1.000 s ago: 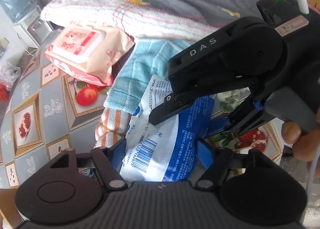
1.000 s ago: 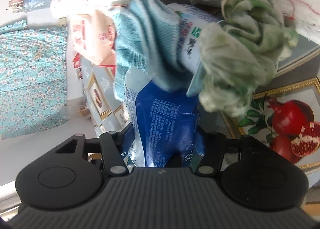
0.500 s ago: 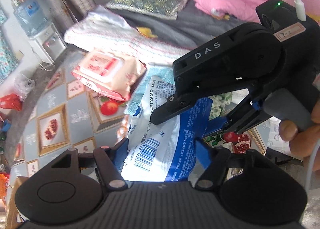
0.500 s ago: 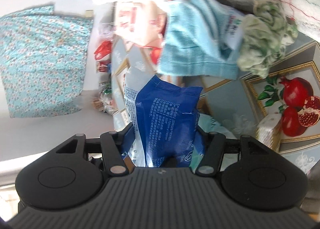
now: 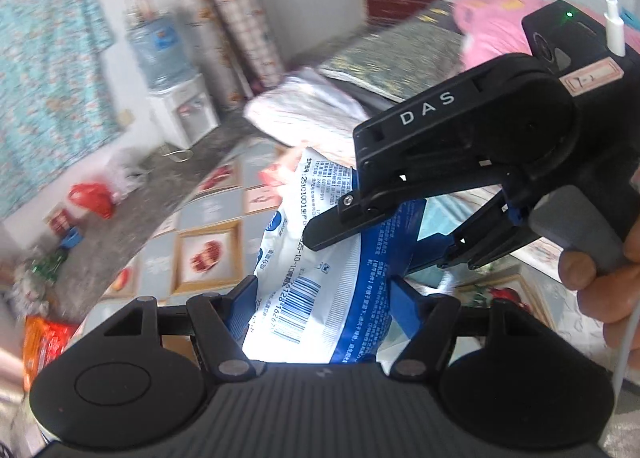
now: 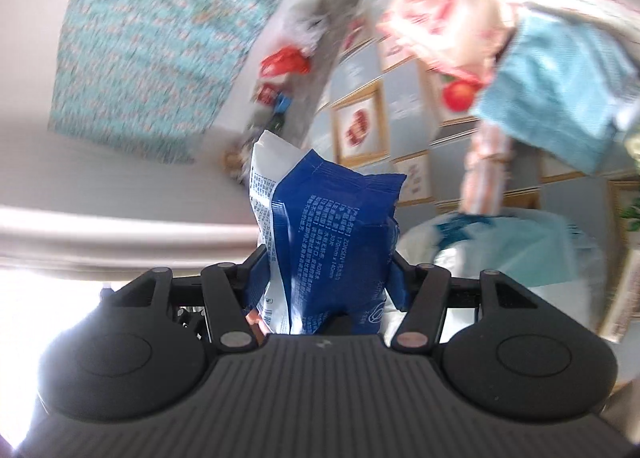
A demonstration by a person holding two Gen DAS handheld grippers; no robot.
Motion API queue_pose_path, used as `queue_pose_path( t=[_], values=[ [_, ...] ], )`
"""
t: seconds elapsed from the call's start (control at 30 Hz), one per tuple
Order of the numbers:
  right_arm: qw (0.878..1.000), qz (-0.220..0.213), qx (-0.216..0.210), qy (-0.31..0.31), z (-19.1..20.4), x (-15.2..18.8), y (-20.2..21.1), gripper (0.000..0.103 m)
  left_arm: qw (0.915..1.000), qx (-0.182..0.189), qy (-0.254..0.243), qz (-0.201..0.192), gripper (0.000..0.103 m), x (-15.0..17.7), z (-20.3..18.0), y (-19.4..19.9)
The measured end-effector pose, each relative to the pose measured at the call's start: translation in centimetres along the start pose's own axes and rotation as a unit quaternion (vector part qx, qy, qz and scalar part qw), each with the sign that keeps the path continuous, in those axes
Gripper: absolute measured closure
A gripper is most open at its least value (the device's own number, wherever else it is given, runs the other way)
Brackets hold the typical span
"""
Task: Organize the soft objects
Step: 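Carry the blue packet with both tools over the cardboard box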
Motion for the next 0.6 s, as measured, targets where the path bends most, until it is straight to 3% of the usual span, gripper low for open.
queue_pose_path(
  t=[0.17,0.3,0.47,0.6],
  values=[
    [0.997,0.048,-0.013,0.055,5.0,2.8,-2.3,0.046,0.998,-0.044,0.047,-0.001,0.033,2.2,3.6,2.9],
    [0.988,0.109,-0.023,0.106,9.4,6.0,-6.1,0.046,0.9911,-0.087,0.1,0.011,0.033,4.9,7.4,5.4],
    [0.968,0.196,-0.012,0.159,13.5,11.1,-12.6,0.046,0.9728,-0.127,0.189,0.041,0.033,9.9,12.6,7.5],
    [0.95,0.247,0.017,0.188,14.8,15.2,-16.9,0.046,0.9547,-0.134,0.256,0.069,0.033,14.3,15.9,7.8]
  ],
)
Point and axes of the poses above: each gripper's, at about its wrist camera, not at the fingertips, and y roughly against the way its jaws point, z to its left, x to its underside, the point moved 9 cm from there along -y, roughly the way its jaws point, and after that the axes turned 7 degrees about x, right-handed, at the moved point
